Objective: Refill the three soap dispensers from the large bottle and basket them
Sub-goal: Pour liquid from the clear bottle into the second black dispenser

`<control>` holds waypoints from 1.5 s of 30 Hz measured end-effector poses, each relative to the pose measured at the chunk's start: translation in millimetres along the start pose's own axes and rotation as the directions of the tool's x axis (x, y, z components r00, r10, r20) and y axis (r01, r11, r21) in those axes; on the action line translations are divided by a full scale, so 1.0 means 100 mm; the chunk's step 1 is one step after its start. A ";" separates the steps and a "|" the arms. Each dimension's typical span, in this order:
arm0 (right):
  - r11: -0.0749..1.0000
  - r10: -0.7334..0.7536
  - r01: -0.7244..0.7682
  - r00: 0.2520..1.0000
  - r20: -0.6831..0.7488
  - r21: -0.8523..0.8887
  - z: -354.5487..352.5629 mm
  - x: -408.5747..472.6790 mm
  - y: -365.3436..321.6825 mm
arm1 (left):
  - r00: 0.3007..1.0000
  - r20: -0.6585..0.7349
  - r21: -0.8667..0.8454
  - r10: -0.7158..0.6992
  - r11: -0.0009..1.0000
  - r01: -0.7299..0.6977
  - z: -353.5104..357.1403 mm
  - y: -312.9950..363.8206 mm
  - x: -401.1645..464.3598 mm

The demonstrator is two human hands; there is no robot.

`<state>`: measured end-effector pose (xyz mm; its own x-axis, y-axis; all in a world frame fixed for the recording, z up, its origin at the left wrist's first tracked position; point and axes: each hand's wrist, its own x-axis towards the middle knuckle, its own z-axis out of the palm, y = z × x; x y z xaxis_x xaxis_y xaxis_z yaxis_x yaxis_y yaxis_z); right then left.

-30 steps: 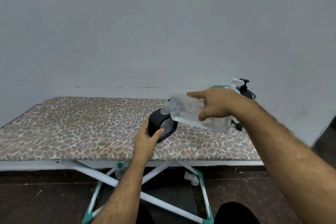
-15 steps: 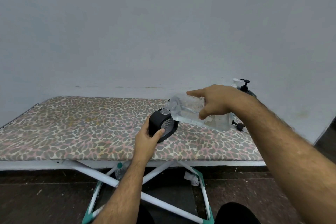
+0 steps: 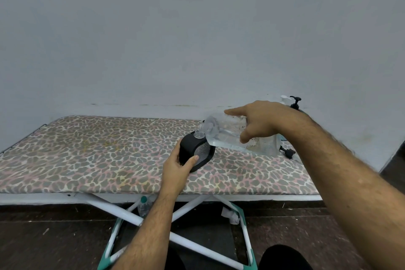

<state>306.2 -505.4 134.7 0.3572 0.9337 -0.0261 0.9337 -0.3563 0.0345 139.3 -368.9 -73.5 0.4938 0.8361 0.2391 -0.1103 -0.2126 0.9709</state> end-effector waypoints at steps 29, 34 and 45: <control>0.999 0.034 -0.033 0.996 0.082 -0.022 -0.10 0.02 -0.07 | 1.000 -0.005 0.012 0.003 1.000 -0.003 0.00 0.01 0.00; 0.999 0.045 -0.043 0.995 0.094 -0.023 -0.11 0.03 -0.08 | 1.000 -0.004 0.013 0.004 1.000 -0.004 0.00 0.00 0.00; 0.998 0.054 -0.051 0.991 0.123 -0.029 -0.15 0.01 -0.13 | 1.000 -0.003 0.016 0.003 1.000 -0.003 0.00 -0.02 0.01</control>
<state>294.5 -499.4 149.6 0.4072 0.9014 -0.1472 0.9133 -0.4019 0.0651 139.7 -367.5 -74.7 0.4908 0.8369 0.2423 -0.0981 -0.2232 0.9698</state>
